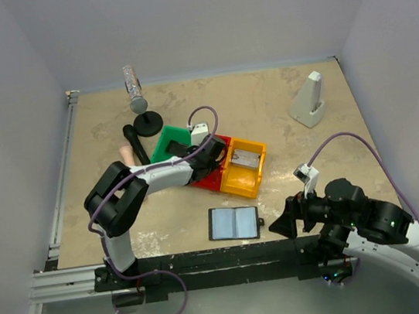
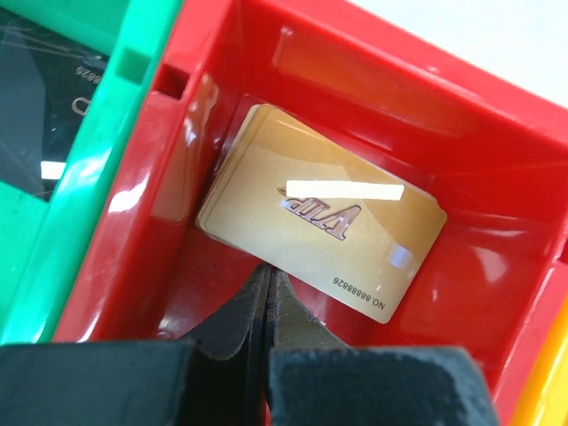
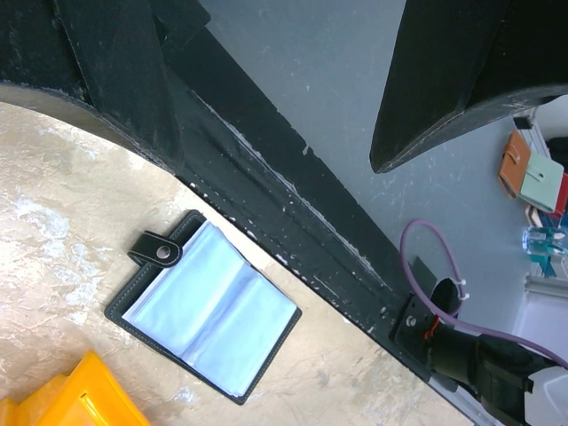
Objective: Take the credit cards out of the card holder
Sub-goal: Place the credit card in the storage box.
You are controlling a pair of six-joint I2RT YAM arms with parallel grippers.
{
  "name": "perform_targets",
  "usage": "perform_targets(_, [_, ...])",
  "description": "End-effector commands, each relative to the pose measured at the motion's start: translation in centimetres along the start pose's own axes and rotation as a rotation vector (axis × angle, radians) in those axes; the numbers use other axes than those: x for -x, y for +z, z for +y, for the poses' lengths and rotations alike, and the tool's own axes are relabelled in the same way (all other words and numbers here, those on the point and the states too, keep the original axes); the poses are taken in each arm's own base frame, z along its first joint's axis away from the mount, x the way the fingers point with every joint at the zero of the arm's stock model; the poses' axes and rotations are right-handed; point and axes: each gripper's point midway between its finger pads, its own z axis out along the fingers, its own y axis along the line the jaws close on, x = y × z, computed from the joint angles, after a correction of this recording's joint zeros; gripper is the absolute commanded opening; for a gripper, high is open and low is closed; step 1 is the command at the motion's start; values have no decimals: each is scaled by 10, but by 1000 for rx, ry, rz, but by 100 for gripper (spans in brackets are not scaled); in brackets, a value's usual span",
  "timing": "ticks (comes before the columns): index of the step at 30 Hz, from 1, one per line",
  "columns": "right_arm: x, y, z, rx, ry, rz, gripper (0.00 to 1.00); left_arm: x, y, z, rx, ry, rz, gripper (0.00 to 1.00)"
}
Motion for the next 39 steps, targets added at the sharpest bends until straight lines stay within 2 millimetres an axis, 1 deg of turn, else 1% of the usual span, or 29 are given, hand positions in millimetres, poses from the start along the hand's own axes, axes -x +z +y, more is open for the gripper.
perform_targets(1, [13,-2,10,28,-24,-34,90,20,1,-19,-58,-13,-36,0])
perform_targets(7, [14,-1,11,26,-26,-28,90,20,0,-23,-81,-29,-38,0])
perform_targets(9, [13,-1,10,21,-28,-22,90,22,-4,-20,-82,-26,-41,0])
perform_targets(11, [11,-3,7,9,-28,-19,91,24,-13,-12,-77,-26,-55,0])
perform_targets(12, [10,-3,5,3,-28,-19,91,29,-20,-9,-84,-31,-72,0])
perform_targets(13, [9,-3,4,1,-23,-21,91,29,-26,-4,-88,-32,-81,0])
perform_targets(14, [9,-2,2,-9,-21,-26,91,33,-36,1,-94,-37,-98,0])
perform_targets(15, [8,-2,-1,-17,-19,-28,91,33,-40,5,-96,-32,-104,0])
perform_targets(16, [7,-1,-3,-25,-19,-31,92,37,-49,7,-108,-33,-117,1])
perform_targets(18, [6,1,-7,-40,-16,-29,93,50,-70,8,-157,-40,-147,11])
perform_targets(19, [6,2,-8,-47,-15,-27,93,53,-80,8,-181,-40,-155,17])
perform_targets(22, [0,12,-15,-80,-5,9,95,58,-116,8,-265,-53,-179,30])
perform_targets(25, [-7,27,-22,-114,12,64,96,39,-147,11,-357,-99,-177,39])
perform_targets(27, [-9,40,-23,-119,27,86,97,19,-160,22,-395,-151,-160,44])
perform_targets(30, [-18,61,-25,-128,64,143,98,-23,-164,41,-405,-201,-115,52])
perform_targets(31, [-18,66,-25,-126,69,150,97,-40,-162,49,-393,-196,-85,55])
perform_targets(32, [-19,72,-26,-134,81,159,96,-53,-161,56,-382,-193,-65,56])
perform_targets(34, [-20,82,-28,-144,90,171,95,-82,-154,75,-331,-181,-6,60])
perform_targets(35, [-19,85,-29,-148,94,171,94,-87,-155,78,-333,-189,2,61])
perform_targets(36, [-22,89,-32,-165,98,185,93,-98,-152,85,-324,-196,17,63])
perform_targets(39, [-23,97,-42,-224,109,197,91,-110,-151,95,-346,-292,22,76])
